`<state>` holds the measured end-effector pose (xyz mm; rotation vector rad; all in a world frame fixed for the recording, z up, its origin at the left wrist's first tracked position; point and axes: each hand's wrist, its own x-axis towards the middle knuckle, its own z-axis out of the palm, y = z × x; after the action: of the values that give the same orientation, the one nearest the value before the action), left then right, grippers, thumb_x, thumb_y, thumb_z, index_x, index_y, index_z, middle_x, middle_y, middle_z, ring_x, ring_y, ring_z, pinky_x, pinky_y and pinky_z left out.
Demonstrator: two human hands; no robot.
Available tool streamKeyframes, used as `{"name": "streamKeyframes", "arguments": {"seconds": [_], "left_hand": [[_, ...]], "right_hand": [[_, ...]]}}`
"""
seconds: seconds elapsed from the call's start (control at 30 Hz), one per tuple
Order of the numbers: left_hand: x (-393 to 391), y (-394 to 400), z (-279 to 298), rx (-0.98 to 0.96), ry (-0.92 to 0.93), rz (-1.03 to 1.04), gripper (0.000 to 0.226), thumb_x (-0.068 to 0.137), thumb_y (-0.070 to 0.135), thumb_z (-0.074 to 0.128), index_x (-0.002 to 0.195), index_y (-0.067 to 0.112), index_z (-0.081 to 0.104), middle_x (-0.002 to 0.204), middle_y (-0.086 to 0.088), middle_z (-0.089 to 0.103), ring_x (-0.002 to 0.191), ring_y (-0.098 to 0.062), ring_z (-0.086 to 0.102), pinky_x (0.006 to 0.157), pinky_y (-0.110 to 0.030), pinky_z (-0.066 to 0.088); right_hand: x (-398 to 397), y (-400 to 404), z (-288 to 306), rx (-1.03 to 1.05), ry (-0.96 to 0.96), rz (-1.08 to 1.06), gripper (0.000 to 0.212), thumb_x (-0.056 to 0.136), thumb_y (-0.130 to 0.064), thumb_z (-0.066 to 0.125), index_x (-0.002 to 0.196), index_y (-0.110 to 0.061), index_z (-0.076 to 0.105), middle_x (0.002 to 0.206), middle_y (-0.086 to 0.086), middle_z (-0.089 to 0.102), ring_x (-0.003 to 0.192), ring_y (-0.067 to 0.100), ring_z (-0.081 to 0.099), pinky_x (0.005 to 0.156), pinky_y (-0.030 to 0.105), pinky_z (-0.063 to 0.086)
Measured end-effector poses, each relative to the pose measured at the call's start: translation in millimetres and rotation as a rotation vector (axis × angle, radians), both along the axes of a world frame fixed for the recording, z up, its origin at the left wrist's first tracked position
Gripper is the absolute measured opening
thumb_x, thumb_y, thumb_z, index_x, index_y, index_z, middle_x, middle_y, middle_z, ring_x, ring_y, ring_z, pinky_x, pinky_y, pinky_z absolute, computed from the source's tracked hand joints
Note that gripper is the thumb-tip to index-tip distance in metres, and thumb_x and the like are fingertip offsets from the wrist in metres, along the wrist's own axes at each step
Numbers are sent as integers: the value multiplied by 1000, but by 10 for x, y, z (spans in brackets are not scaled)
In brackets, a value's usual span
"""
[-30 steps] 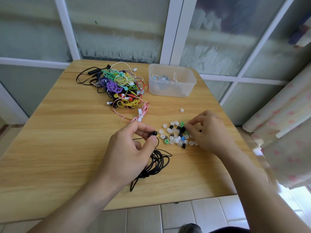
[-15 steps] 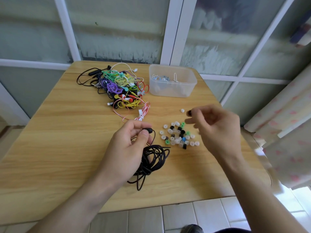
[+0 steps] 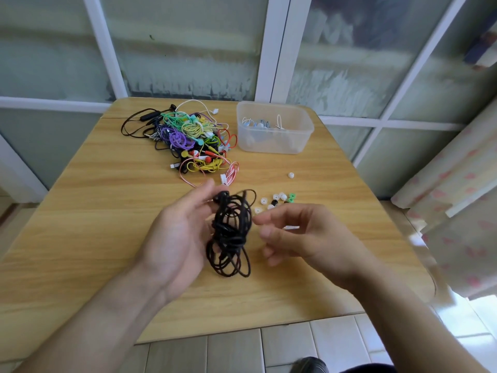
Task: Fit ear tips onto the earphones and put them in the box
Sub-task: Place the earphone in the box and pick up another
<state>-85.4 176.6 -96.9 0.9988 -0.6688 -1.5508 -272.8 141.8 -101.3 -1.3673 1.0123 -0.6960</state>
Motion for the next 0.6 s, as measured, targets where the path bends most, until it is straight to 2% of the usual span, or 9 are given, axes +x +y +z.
{"name": "streamKeyframes", "arguments": {"seconds": [0.1,0.23,0.3,0.37,0.47,0.53,0.6], "left_hand": [[56,-8,47,70,158,-37,41,87,48,49,100,11,58,79,-9,56,56,-23,49,48,-26,43],[106,-15,49,22,243,-96,37,90,41,46,88,7,60,78,-8,48,52,-21,38,49,-28,25],[111,-21,37,12,232,-130,33,89,35,45,90,6,59,77,-8,46,51,-20,36,51,-30,20],[102,-26,35,3,148,-139,31,85,31,47,101,6,56,77,-9,46,48,-21,37,48,-28,23],[79,-24,21,-7,-75,-62,42,75,28,55,109,4,59,78,-12,51,50,-23,43,43,-27,39],[78,-29,-9,-46,-229,30,44,74,25,60,110,0,60,80,-14,59,56,-24,52,53,-29,46],[102,-39,-39,-82,-345,105,35,78,16,67,111,6,62,87,-17,69,70,-24,61,70,-36,47]], "right_hand": [[83,43,-31,-24,52,72,29,88,-1,67,116,-7,62,83,11,58,65,23,65,57,31,56],[193,101,-108,-42,148,197,38,93,-7,63,129,-8,53,87,8,57,66,20,64,59,34,58],[249,129,-134,-58,154,219,34,94,-8,62,127,-10,56,84,6,56,67,24,65,64,39,59],[298,150,-148,-58,106,221,21,95,-7,61,115,-12,63,82,8,53,69,25,64,67,42,60],[327,162,-159,-14,68,196,9,96,-7,60,102,-9,67,78,9,56,70,28,66,72,43,60],[325,151,-160,53,21,137,13,96,-8,59,101,2,66,78,15,59,70,28,66,69,39,60],[309,129,-146,107,-33,56,17,97,-8,58,100,6,65,81,18,60,70,23,65,67,35,59]]}}
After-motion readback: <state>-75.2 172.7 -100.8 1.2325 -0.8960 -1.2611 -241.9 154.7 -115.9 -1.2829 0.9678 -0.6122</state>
